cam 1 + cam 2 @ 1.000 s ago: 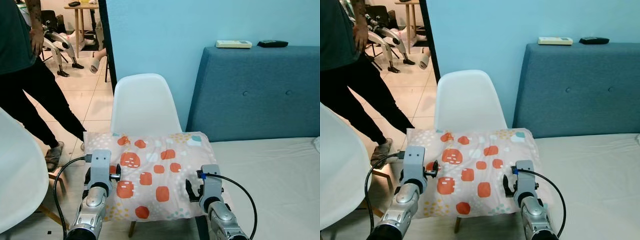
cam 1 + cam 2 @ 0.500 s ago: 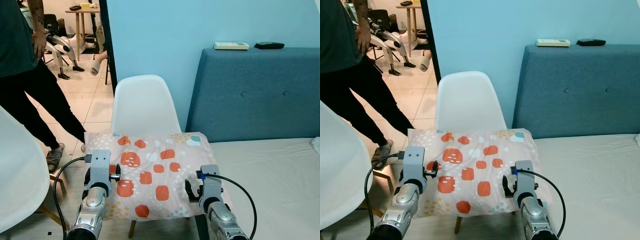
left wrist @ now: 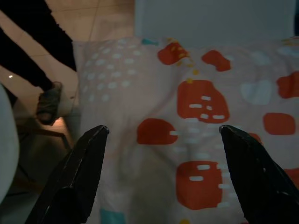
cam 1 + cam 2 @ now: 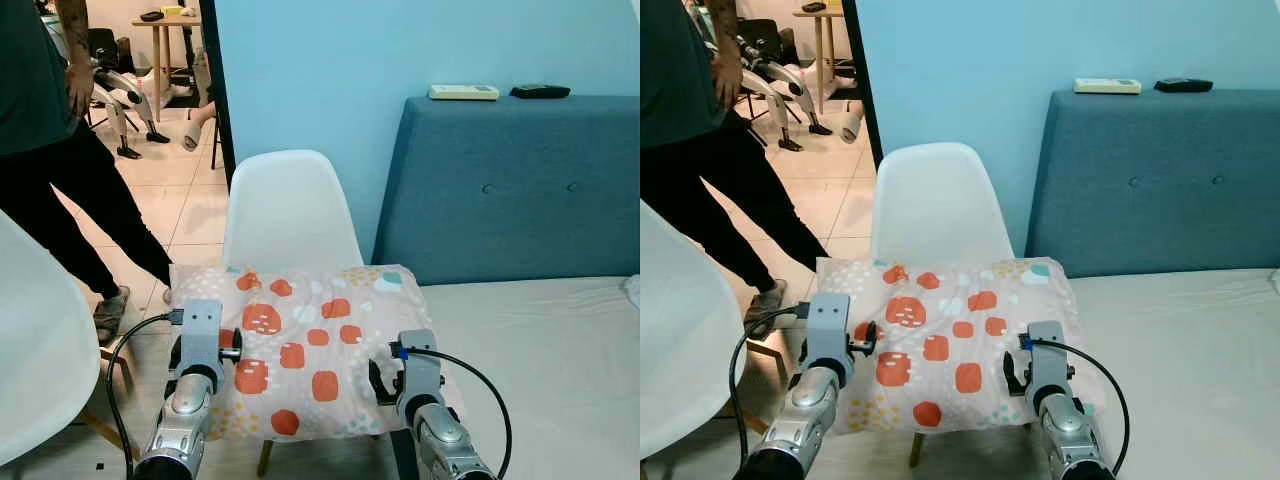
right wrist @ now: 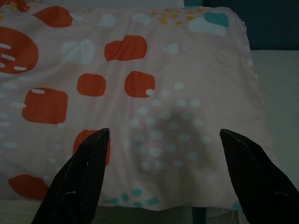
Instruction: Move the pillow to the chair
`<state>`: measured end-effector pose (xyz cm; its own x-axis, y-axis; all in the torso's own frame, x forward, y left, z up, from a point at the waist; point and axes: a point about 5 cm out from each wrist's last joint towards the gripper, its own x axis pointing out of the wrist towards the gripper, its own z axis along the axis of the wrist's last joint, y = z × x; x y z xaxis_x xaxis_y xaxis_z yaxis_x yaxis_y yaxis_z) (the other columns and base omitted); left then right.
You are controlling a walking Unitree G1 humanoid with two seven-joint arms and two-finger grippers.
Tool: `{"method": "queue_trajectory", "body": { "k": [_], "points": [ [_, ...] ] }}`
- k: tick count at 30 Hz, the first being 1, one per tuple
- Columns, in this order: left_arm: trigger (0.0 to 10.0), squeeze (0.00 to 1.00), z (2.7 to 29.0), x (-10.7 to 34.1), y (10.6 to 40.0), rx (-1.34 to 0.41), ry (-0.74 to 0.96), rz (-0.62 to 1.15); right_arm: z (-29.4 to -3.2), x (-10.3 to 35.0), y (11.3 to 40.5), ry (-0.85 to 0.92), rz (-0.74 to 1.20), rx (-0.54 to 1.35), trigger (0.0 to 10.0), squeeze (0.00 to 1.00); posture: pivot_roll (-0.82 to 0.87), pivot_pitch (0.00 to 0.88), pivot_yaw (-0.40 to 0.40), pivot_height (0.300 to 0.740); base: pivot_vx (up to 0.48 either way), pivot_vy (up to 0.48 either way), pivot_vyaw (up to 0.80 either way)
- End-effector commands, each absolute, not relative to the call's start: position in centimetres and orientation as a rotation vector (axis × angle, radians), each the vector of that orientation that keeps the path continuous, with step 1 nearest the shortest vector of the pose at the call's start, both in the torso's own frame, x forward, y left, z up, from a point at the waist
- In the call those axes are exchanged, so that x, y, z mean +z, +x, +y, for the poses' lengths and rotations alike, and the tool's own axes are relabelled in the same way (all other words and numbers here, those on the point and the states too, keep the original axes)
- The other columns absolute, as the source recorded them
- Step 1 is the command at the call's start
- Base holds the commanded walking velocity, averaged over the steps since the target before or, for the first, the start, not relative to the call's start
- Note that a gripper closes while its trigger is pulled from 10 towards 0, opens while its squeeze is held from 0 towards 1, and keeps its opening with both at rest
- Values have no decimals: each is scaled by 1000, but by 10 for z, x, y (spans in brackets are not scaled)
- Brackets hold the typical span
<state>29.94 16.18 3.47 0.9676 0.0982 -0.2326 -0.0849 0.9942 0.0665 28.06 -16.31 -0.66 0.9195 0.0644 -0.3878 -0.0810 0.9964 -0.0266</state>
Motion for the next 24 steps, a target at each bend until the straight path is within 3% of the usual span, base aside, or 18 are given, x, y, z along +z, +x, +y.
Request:
{"method": "queue_trajectory", "body": {
  "k": [1, 15, 20, 24],
  "points": [
    [10000, 0, 162, 32, 296, 90, 44, 240, -162, -10, 277, -43, 409, 77, 10000, 0, 55, 19, -15, 701, 0, 0, 0],
    [10000, 0, 162, 31, 295, 98, 44, 246, -158, -9, 277, -89, 397, 129, 10000, 0, 56, 21, -16, 701, 343, 0, 0],
    [10000, 0, 163, 31, 295, 99, 45, 245, -155, -9, 277, -86, 390, 135, 10000, 0, 56, 20, -17, 701, 313, 0, 794],
    [10000, 0, 163, 31, 295, 104, 45, 243, -156, -10, 277, -45, 397, 116, 10000, 0, 57, 21, -16, 701, 0, 0, 0]
  ]
}}
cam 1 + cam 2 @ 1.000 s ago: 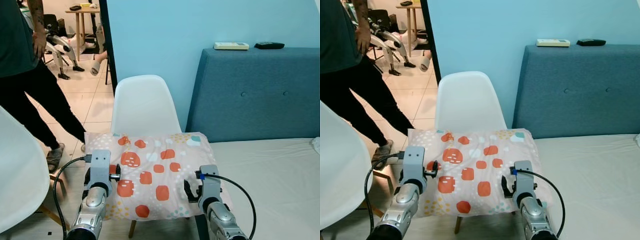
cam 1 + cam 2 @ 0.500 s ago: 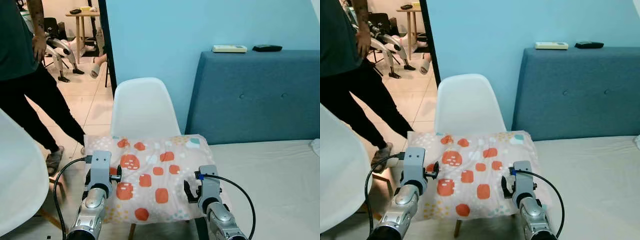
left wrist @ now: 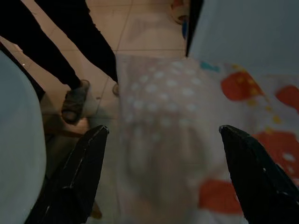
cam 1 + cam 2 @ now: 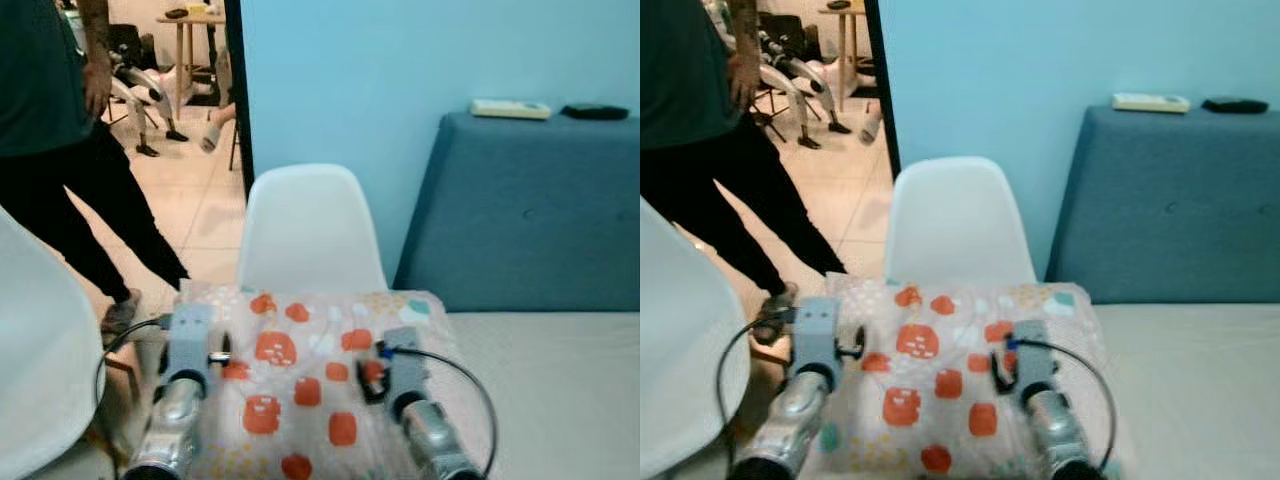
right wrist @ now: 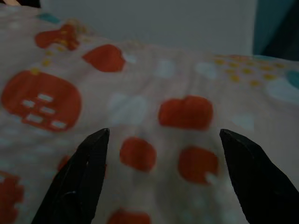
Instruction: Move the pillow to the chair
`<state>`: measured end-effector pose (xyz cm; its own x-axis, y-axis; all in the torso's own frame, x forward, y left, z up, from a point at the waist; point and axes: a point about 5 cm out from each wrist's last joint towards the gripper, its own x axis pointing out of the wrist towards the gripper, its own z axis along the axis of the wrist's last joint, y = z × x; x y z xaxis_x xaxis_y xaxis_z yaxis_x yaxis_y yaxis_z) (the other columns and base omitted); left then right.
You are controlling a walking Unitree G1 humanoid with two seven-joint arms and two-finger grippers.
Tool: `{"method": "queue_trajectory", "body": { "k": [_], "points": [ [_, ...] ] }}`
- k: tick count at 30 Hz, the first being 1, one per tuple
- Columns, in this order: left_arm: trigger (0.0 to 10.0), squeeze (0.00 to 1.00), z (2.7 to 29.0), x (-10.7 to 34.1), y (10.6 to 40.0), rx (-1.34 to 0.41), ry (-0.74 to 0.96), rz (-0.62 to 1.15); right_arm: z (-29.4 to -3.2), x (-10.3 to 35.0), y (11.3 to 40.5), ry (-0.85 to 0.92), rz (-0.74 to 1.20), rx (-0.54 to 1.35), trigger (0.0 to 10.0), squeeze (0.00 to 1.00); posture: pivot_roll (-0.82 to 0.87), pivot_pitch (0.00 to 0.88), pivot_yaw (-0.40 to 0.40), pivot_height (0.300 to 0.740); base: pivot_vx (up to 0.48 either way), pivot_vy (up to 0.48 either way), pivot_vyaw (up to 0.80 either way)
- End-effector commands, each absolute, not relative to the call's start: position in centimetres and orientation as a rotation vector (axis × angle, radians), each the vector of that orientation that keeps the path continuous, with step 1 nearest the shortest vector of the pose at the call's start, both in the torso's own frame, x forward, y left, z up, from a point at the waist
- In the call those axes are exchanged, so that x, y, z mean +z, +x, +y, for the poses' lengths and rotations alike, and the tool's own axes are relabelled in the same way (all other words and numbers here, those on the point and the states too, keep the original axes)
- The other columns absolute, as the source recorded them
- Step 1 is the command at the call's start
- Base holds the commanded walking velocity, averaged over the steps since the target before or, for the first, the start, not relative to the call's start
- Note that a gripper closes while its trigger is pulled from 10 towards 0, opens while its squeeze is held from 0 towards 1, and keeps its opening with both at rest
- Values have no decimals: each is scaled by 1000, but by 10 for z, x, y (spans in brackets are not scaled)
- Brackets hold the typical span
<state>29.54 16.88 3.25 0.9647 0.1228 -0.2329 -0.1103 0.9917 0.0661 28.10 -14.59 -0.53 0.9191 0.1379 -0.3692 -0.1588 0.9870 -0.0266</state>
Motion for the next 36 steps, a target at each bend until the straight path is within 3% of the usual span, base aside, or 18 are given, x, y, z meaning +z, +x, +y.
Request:
{"method": "queue_trajectory", "body": {
  "k": [1, 18, 26, 36],
  "points": [
    [10000, 0, 163, 31, 294, 106, 44, 242, -156, -10, 276, -44, 399, 115, 10000, 0, 57, 21, -16, 701, 0, 0, 0],
    [10000, 0, 160, 32, 294, 77, 89, 234, -157, -13, 273, -47, 411, 110, 10000, 0, 58, 22, -14, 701, 0, 0, 0],
    [10000, 0, 157, 30, 292, 53, 110, 240, -158, -15, 271, -46, 417, 106, 10000, 0, 58, 25, -14, 701, 0, -480, 0],
    [10000, 0, 161, 28, 291, 84, 66, 258, -159, -15, 270, -45, 423, 108, 10000, 0, 58, 27, -17, 701, 0, 0, 0]
  ]
}}
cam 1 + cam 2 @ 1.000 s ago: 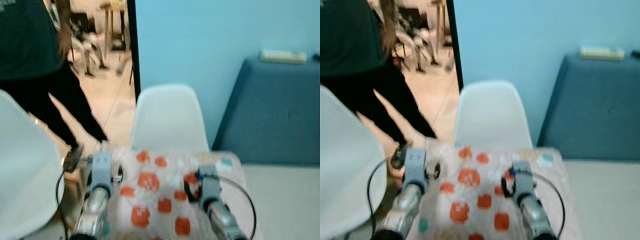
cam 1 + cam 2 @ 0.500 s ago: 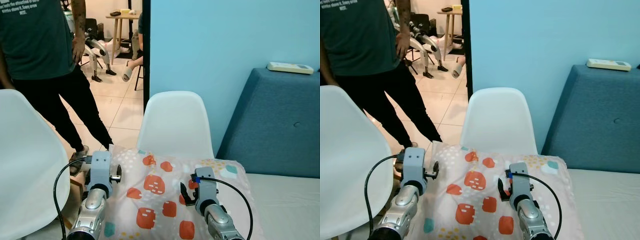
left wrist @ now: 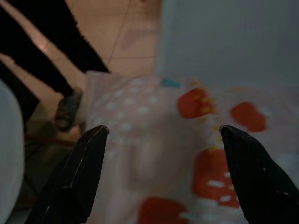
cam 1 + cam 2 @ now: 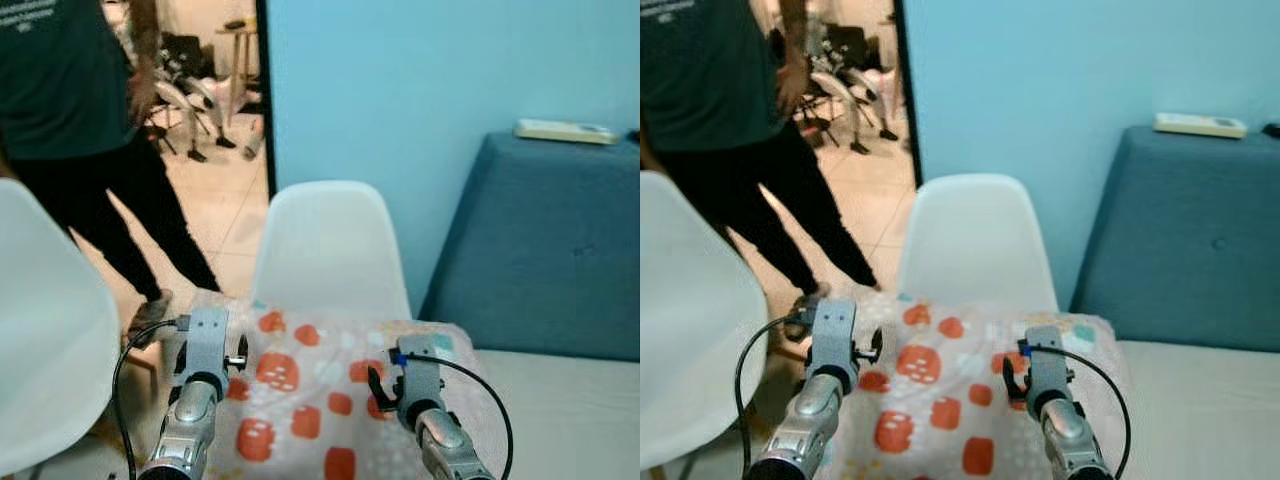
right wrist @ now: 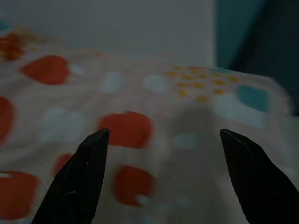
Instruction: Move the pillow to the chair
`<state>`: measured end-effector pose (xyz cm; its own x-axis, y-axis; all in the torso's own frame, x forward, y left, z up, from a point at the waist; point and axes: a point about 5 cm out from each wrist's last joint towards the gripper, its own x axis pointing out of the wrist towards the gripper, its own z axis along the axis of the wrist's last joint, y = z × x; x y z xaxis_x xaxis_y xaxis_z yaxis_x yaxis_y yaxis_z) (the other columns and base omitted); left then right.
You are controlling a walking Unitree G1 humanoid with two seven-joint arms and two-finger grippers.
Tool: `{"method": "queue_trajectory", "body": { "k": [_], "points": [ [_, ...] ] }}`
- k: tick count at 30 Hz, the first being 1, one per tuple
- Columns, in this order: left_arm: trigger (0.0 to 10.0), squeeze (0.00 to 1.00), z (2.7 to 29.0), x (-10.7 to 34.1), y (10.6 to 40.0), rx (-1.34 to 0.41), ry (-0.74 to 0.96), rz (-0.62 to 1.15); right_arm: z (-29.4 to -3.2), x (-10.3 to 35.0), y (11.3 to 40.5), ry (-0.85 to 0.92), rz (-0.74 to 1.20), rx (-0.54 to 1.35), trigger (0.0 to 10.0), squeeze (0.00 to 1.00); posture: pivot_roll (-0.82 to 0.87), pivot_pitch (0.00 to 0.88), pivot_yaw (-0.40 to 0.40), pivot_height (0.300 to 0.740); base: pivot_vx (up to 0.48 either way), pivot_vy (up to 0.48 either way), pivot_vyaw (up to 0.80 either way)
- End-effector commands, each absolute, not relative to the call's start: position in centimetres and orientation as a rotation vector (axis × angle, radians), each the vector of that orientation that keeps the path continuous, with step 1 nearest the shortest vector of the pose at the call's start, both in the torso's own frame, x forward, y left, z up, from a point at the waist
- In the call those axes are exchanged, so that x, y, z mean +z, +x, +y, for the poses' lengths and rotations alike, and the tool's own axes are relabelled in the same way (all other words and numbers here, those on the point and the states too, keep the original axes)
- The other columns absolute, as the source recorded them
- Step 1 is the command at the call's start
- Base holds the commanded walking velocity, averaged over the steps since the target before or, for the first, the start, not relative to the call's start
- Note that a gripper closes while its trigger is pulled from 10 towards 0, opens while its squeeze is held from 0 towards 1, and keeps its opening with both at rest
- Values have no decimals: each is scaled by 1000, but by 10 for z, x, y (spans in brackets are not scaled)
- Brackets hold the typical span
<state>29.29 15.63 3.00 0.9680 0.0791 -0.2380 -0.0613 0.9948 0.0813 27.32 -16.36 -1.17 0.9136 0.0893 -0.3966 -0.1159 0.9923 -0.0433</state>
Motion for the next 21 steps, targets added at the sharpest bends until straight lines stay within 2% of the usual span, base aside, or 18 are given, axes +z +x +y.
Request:
{"method": "queue_trajectory", "body": {
  "k": [1, 21],
  "points": [
    [10000, 0, 160, 27, 291, 85, 66, 258, -159, -15, 271, -46, 423, 110, 10000, 0, 59, 28, -18, 701, 0, 0, 0],
    [10000, 0, 160, 26, 290, 87, 53, 269, -158, -16, 269, -19, 435, 111, 10000, 0, 53, 30, -19, 696, 0, 0, 0]
  ]
}}
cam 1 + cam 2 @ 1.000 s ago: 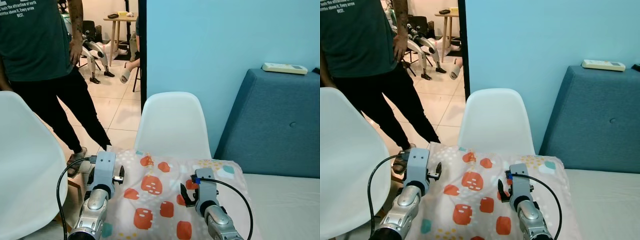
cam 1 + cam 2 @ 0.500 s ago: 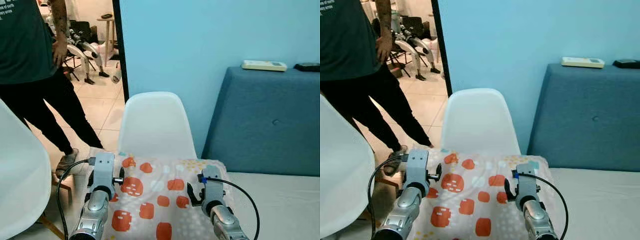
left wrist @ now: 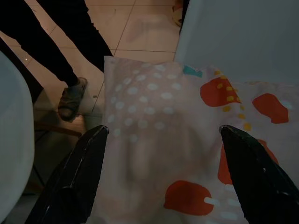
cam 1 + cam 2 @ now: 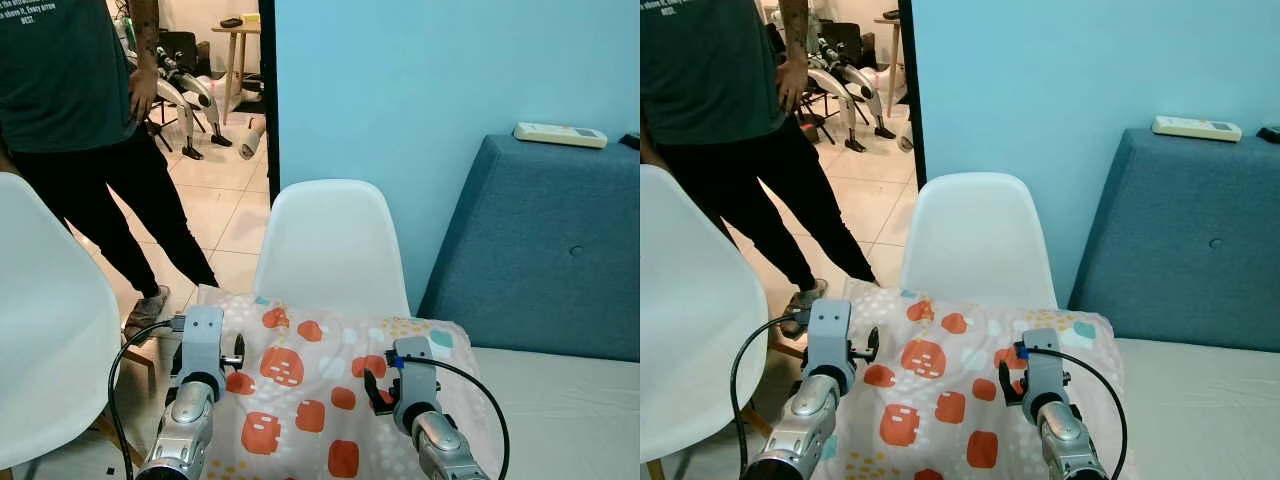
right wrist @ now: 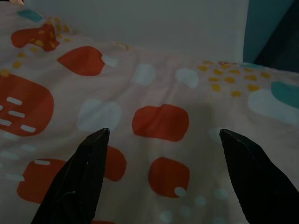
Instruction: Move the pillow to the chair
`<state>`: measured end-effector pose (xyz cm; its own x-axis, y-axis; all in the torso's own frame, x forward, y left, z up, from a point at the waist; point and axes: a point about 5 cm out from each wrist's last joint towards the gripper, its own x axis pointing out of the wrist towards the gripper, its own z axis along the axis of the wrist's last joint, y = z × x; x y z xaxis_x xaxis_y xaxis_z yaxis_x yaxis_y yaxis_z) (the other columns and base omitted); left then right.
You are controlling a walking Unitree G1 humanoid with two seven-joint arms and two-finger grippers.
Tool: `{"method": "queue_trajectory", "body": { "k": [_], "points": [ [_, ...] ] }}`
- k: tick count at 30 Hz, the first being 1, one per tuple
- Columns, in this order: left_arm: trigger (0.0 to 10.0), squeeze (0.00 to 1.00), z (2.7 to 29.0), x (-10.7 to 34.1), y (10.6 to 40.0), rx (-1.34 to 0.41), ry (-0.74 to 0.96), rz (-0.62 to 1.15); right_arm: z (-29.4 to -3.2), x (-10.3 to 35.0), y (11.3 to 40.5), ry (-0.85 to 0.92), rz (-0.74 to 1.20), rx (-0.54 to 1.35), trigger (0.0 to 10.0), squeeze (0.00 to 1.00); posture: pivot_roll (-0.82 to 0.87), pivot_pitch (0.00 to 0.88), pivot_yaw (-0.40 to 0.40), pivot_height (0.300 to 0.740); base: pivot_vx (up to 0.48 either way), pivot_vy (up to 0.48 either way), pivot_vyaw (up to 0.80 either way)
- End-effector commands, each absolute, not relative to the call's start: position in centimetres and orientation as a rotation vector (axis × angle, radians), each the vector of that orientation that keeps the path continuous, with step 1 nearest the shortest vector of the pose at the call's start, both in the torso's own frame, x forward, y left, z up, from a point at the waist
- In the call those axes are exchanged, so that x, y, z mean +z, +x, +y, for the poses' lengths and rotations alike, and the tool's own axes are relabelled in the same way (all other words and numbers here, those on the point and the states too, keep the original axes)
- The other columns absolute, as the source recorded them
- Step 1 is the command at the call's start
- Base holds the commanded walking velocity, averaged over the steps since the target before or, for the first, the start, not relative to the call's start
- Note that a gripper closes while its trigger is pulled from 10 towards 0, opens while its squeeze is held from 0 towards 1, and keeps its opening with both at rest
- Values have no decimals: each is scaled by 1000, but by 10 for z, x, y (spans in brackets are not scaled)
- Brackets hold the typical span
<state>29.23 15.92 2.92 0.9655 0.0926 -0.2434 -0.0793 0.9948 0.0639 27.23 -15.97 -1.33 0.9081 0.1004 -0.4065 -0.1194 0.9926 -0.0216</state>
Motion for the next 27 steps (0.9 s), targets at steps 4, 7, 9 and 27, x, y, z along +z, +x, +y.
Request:
{"method": "queue_trajectory", "body": {
  "k": [4, 7, 9, 27],
  "points": [
    [10000, 0, 160, 26, 290, 88, 53, 270, -159, -16, 269, -19, 433, 112, 10000, 0, 53, 31, -20, 676, 0, 0, 0],
    [10000, 0, 160, 26, 290, 89, 54, 272, -159, -17, 269, -23, 435, 112, 10000, 0, 54, 31, -21, 661, 0, 0, 0],
    [10000, 0, 160, 26, 290, 89, 54, 273, -159, -17, 269, -23, 435, 112, 10000, 0, 54, 31, -21, 656, 0, 0, 0],
    [10000, 0, 160, 24, 289, 89, 56, 278, -160, -17, 269, -22, 437, 108, 10000, 0, 52, 35, -19, 617, 0, 0, 0]
  ]
}}
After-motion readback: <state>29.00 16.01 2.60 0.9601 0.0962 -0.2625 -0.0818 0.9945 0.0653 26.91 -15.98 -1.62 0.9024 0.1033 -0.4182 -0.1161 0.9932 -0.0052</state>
